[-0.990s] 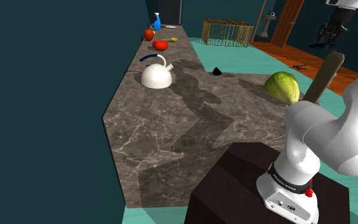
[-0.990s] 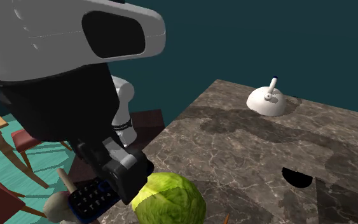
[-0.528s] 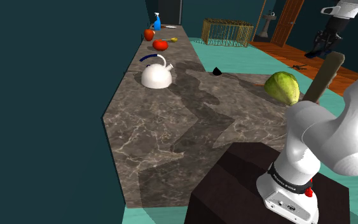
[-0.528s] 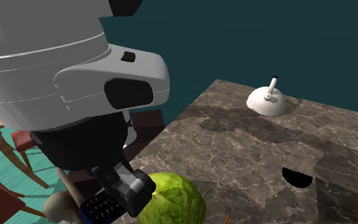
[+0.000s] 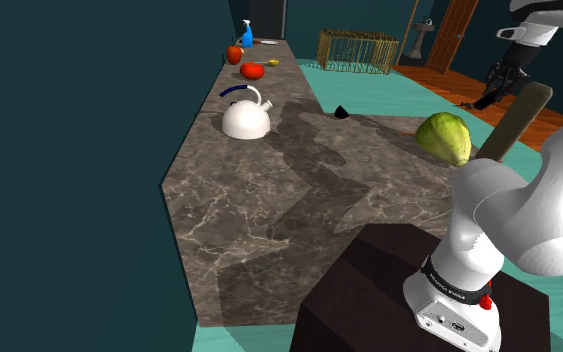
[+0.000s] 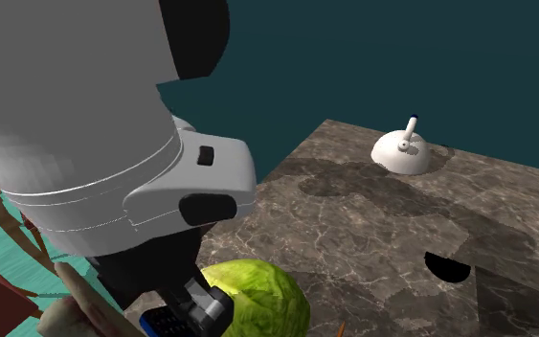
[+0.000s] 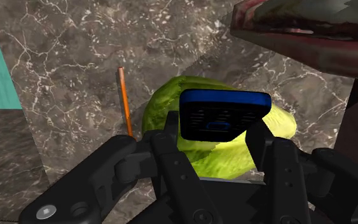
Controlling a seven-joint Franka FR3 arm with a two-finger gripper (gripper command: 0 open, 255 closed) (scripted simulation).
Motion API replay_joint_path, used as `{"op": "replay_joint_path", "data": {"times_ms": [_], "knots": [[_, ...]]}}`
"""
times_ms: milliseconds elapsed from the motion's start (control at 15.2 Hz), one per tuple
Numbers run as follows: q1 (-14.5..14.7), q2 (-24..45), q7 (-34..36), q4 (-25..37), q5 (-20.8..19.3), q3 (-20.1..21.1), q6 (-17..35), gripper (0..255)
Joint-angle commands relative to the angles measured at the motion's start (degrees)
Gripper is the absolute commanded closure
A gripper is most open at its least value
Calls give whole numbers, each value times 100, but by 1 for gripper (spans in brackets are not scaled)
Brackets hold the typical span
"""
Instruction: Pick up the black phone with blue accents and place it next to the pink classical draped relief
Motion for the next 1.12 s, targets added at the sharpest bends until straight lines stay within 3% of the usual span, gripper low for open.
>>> {"op": "replay_joint_path", "data": {"times_ms": [0,1056], "knots": [[-52,-3,4,-154,-8,5,145,255],[-139,-207,164,-1252,-282,-192,1279,255]]}}
